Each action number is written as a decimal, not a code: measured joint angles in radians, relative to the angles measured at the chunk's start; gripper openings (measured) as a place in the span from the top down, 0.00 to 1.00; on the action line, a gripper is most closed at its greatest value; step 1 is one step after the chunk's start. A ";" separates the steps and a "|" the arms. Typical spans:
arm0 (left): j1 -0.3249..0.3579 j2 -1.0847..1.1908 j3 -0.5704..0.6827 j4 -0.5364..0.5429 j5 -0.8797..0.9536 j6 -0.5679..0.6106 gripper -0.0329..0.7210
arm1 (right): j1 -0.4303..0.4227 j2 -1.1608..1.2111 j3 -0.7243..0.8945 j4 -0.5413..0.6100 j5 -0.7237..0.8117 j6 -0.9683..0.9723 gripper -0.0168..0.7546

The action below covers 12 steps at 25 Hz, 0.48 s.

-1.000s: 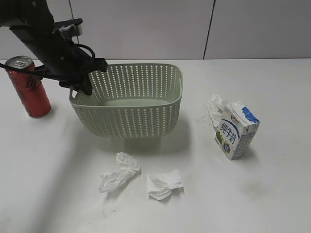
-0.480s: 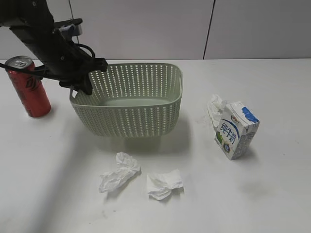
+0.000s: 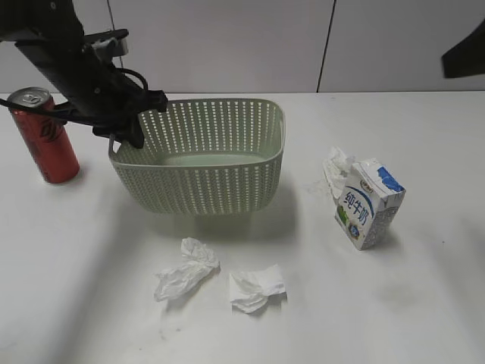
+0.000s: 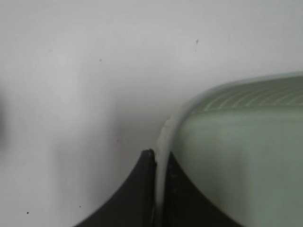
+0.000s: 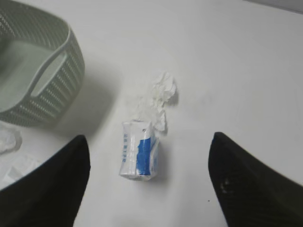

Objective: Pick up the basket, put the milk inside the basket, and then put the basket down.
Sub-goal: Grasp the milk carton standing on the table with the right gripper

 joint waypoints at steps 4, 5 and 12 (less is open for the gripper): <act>0.000 0.000 0.000 -0.014 0.010 0.000 0.96 | 0.114 0.130 -0.009 -0.147 0.023 0.136 0.21; 0.000 0.000 0.000 -0.018 0.011 0.000 0.96 | 0.128 0.163 -0.010 -0.171 0.027 0.160 0.21; 0.000 0.000 0.000 -0.032 0.026 -0.001 0.96 | 0.144 0.365 -0.011 -0.196 0.025 0.197 0.14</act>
